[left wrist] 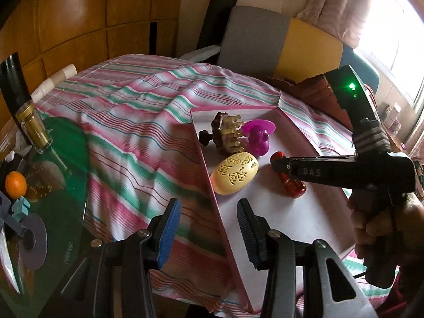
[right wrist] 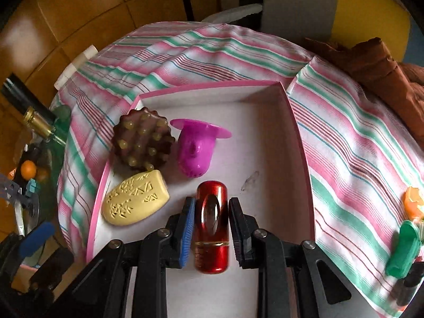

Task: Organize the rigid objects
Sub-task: 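Lower the red cylinder into the tray and open the right tool, then move both tools back toward the toys on the bed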

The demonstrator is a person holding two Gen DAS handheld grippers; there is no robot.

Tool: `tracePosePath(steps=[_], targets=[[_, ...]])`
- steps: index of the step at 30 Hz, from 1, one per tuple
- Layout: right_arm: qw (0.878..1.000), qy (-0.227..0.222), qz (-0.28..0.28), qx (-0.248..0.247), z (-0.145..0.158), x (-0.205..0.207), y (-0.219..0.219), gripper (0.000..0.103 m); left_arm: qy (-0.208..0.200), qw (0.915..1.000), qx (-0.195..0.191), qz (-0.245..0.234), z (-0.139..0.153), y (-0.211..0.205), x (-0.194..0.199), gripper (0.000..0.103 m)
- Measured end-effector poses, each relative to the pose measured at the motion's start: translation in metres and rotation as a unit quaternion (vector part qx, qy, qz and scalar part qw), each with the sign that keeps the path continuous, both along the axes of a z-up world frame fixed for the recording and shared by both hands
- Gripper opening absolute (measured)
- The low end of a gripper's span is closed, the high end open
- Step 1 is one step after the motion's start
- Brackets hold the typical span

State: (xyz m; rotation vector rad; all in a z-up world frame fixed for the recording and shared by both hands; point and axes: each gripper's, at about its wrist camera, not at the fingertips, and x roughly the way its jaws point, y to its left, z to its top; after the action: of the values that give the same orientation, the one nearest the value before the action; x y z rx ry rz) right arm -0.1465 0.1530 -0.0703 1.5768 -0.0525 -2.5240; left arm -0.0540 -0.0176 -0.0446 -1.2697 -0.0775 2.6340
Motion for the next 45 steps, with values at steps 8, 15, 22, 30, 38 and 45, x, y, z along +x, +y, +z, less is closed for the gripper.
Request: tracePosePath(steps=[8,15,22,30,38,45], targets=[[0.999,0.047,0.009,0.010,0.024,0.027,0.000,0.038,0.012,0.9999,-0.003,-0.005,0.008,0.005,0.005,0.045],[0.996,0.088,0.007,0.025,0.043,0.057,0.007,0.039,0.022,0.9996,-0.010,-0.015,0.016,0.012,0.013,0.045],[0.993,0.113,-0.003,0.030,0.055,0.080,0.019,0.039,0.028,0.9991,-0.019,-0.027,0.020,0.021,0.020,0.045],[0.989,0.138,-0.016,0.051,0.064,0.100,0.035,0.040,0.033,0.9982,-0.032,-0.040,0.023,0.033,0.025,0.045],[0.984,0.151,-0.055,0.074,0.070,0.120,0.081,0.045,0.032,0.9968,-0.044,-0.059,0.023,0.049,0.029,0.045],[0.979,0.151,-0.106,0.085,0.072,0.131,0.135,0.045,0.033,0.9945,-0.055,-0.083,0.023,0.069,0.033,0.045]])
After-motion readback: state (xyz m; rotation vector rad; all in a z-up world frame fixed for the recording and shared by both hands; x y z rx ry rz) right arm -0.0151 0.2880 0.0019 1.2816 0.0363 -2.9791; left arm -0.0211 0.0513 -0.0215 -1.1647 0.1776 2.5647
